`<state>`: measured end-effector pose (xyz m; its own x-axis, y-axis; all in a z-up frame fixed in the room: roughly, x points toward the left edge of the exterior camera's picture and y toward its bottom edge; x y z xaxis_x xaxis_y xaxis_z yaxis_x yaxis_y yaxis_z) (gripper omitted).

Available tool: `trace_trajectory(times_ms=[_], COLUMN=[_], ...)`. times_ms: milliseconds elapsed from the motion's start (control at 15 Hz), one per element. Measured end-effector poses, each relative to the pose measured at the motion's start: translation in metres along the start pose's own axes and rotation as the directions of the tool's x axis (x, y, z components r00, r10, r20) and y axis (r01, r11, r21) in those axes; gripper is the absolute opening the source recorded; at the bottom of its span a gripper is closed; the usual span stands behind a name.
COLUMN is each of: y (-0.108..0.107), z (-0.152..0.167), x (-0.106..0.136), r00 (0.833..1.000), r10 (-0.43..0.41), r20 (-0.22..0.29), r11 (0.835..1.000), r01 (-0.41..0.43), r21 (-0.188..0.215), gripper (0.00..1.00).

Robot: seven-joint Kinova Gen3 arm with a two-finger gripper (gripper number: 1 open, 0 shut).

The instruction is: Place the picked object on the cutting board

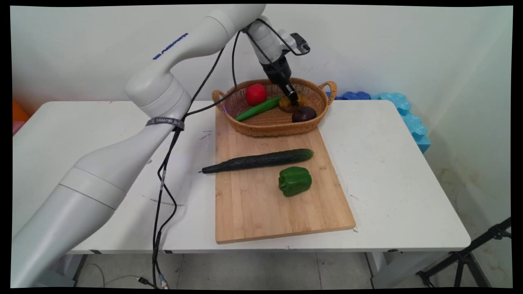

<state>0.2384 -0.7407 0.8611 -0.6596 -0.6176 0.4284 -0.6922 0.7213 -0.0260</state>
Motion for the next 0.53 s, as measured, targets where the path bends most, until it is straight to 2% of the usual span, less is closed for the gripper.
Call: trace_trajectory(times_ms=[200,333,533], y=[0.002,0.006,0.026], z=[-0.011,-0.032,-0.08], x=[0.001,0.004,0.011], r00=[1.0,0.997,0.986], r10=[-0.008,-0.028,-0.03], r20=[-0.022,-0.069,-0.167], r11=[1.0,1.0,0.997], r01=[0.008,0.027,0.017], r21=[0.008,-0.011,-0.078], gripper=[0.0,0.0,0.0])
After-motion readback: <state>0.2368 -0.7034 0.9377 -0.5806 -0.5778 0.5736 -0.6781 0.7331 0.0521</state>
